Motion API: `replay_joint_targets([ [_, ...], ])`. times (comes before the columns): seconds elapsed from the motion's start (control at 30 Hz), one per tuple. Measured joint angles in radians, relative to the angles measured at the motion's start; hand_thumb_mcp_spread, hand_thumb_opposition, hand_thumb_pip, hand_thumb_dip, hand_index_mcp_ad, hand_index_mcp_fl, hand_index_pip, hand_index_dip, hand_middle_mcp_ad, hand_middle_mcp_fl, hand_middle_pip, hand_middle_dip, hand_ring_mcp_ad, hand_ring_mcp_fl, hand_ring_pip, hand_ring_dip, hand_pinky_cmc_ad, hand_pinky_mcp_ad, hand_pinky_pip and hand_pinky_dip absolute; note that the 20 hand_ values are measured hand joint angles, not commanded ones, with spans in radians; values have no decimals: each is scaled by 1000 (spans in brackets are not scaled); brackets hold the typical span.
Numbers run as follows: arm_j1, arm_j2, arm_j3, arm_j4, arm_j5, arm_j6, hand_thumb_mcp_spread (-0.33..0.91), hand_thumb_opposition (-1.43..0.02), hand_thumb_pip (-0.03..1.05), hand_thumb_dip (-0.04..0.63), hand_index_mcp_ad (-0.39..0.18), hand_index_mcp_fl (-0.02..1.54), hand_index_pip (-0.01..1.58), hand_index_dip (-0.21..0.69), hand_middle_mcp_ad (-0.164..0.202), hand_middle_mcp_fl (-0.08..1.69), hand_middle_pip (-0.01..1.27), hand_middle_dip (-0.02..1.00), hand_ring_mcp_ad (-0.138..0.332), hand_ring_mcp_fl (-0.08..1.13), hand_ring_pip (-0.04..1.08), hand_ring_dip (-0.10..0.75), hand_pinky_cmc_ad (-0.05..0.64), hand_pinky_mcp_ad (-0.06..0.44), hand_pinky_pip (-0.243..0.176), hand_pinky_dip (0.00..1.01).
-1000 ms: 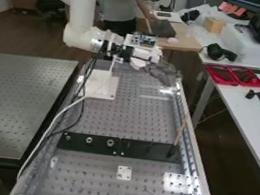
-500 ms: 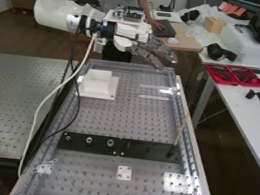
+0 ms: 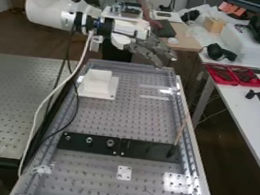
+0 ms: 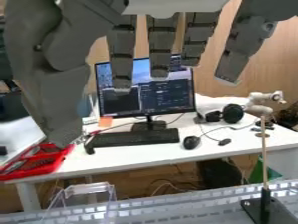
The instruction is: Grab the paper clip and place it in the clear container
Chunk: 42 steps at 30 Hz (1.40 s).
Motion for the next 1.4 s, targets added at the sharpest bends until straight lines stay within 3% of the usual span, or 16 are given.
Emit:
replay_joint_targets([
  [1.4,-24,25,-17,27,-29,7,347,-759,497,255,-145,422,91,253,52,145,113,227,106,19,112,152,394,297,-61,503],
])
